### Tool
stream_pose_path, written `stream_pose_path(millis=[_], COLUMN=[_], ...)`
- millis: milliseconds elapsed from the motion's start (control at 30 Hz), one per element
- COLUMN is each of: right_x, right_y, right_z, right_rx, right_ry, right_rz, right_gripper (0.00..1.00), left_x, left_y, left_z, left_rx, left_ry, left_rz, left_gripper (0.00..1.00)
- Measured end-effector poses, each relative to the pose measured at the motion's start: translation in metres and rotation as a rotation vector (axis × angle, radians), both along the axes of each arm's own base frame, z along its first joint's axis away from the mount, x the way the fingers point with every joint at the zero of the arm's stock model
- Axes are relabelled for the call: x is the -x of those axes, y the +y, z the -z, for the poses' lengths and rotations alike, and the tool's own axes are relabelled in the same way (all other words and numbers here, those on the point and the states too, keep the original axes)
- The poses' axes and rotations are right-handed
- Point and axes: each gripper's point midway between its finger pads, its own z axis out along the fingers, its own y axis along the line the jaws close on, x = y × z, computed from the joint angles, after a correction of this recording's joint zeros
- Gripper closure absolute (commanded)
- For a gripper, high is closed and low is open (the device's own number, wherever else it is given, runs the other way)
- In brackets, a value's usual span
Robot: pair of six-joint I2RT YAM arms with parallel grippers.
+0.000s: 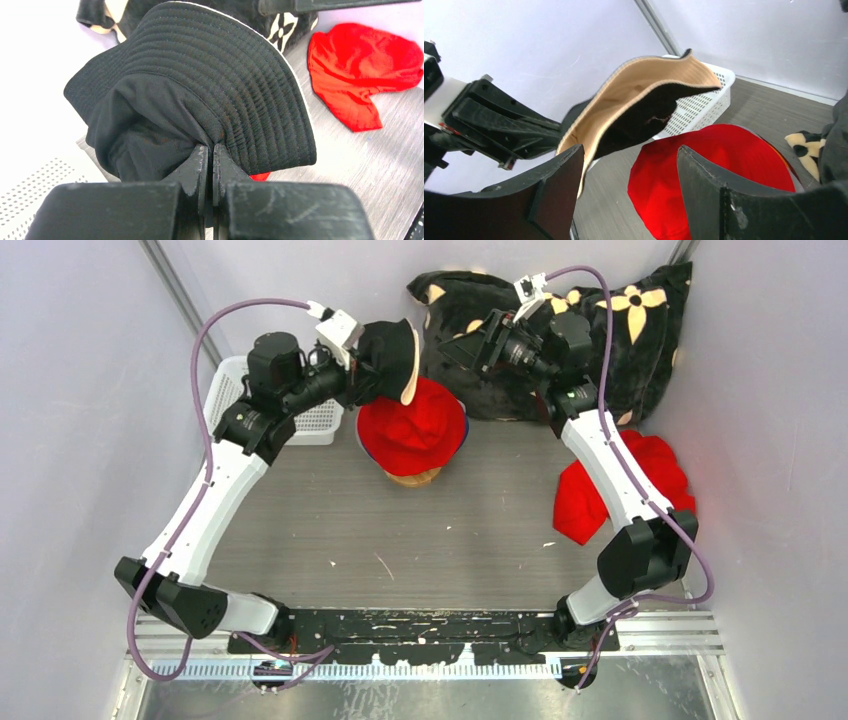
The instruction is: Stack the hats
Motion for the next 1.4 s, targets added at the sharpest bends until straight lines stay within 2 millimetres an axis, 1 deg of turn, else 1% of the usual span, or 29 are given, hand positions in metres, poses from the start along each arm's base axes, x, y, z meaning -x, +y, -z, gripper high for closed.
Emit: stream_pose_path(millis=[133,367,600,867,1167,1400], right_x=[0.004,0.010,0.011,0.011,0.009,0.007], right_y=[0.006,0.016,0.020,0.021,0.020,0.021], right_z=[0.001,0.002,0.004,0.007,0.032,0.040], right_rx=[-0.005,-0.016,-0.029,-0.040,-0.025,-0.020], right_ry=[0.012,0.034,0.060,0.086,0.147,0.169], right_rz=[-0.019,-0.050,-0.060,-0.061,-0.053,-0.050], right_gripper=[0.29,0.32,0.34,0.35,0.35,0.35], left_x=[0.006,0.018,0.028,0.032,0.033,0.034], left_y=[-0.011,-0.030,-0.044,-0.048,-0.046,-0.048], left_z=[0.014,0.019,0.035,0.057,0.069,0.074], left_rx=[-0.043,-0.090,-0.146,-0.194,-0.221,-0.227], left_ry=[-0.002,-0.037,-0.037,-0.018,-0.010,-0.003], left_rz=[0.043,0.105,0.143,0.150,0.139,0.139], left_gripper=[1.00,1.00,1.00,1.00,1.00,1.00])
